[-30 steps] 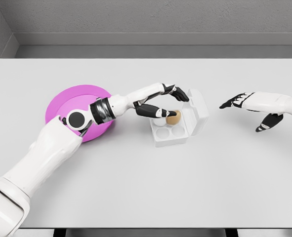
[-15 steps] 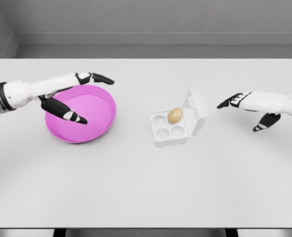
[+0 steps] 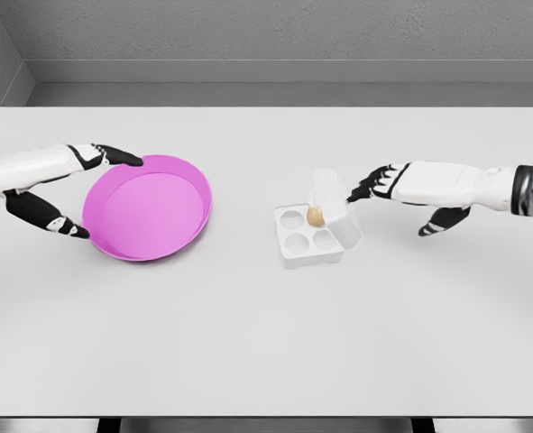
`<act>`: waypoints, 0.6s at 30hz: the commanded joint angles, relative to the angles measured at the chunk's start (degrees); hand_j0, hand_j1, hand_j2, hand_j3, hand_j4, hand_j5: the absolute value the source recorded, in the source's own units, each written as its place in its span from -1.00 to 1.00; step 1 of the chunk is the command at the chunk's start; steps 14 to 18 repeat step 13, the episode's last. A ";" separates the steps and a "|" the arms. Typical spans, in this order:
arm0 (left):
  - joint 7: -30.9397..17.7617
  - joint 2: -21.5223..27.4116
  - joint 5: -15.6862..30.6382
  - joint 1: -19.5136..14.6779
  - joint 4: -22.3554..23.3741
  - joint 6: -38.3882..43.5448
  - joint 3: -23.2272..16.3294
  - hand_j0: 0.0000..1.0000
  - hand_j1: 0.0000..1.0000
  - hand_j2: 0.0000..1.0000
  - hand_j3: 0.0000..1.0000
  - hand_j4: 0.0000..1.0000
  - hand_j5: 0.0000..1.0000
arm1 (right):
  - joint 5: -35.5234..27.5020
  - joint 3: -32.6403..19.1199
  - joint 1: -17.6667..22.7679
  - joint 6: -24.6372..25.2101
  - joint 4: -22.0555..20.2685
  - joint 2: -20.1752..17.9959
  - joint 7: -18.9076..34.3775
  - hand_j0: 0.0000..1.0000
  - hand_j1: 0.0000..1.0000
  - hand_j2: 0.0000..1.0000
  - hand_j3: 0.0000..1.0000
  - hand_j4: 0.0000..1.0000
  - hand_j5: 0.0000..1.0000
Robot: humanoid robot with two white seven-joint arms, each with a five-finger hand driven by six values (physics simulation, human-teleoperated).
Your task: Pack egg into the box and close the box lid
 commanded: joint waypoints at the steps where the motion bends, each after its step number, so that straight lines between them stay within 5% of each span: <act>1: 0.02 0.32 0.20 0.00 0.11 0.17 0.19 1.00 1.00 1.00 1.00 1.00 1.00 | -0.44 -0.07 0.00 0.15 -2.83 0.16 -0.02 1.00 1.00 1.00 1.00 1.00 1.00; 8: 0.02 0.41 -0.06 2.02 0.37 0.17 0.19 1.00 1.00 1.00 1.00 1.00 1.00 | -0.44 0.90 -0.09 0.15 -2.92 3.42 -0.02 1.00 1.00 1.00 1.00 1.00 1.00; 18: 0.02 0.41 -0.06 1.93 1.16 0.17 0.19 1.00 1.00 1.00 1.00 1.00 1.00 | -0.44 -2.96 -1.14 0.15 -2.83 1.40 -0.02 1.00 1.00 1.00 1.00 1.00 1.00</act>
